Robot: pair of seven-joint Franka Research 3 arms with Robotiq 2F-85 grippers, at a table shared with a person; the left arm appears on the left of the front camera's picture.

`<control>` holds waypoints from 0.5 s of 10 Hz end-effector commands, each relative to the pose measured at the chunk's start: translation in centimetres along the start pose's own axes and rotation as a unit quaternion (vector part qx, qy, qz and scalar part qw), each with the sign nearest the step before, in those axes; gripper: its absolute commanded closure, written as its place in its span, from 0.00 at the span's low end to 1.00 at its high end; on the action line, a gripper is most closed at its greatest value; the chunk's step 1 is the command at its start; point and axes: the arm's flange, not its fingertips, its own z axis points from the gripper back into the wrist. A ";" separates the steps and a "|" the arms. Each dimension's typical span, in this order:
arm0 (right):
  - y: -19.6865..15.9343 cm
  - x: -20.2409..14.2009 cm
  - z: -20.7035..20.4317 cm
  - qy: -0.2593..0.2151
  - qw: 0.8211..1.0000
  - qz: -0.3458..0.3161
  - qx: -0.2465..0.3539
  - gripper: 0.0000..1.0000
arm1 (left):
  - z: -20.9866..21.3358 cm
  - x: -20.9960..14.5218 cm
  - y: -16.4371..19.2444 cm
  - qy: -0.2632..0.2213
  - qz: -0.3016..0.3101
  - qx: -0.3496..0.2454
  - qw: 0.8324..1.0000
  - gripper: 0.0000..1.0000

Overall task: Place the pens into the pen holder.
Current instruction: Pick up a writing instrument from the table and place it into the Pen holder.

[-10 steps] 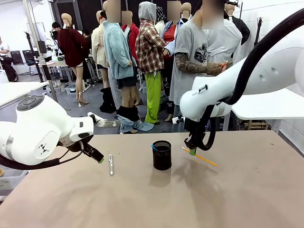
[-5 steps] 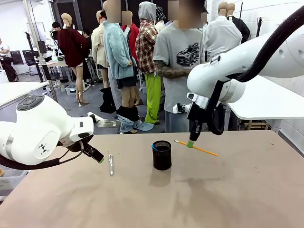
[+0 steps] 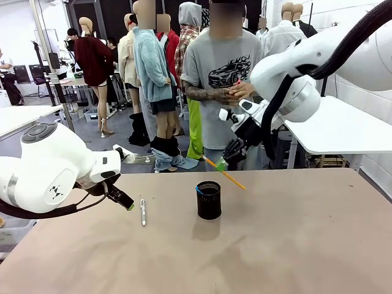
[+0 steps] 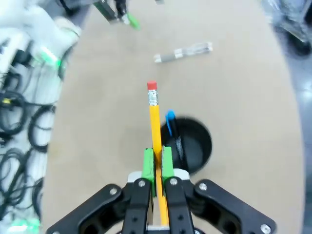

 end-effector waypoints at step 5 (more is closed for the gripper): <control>-4.2 2.4 -0.8 -0.195 0.976 0.091 0.040 1.00 | 0.1 -0.1 0.2 -0.001 0.003 -0.001 1.000 0.00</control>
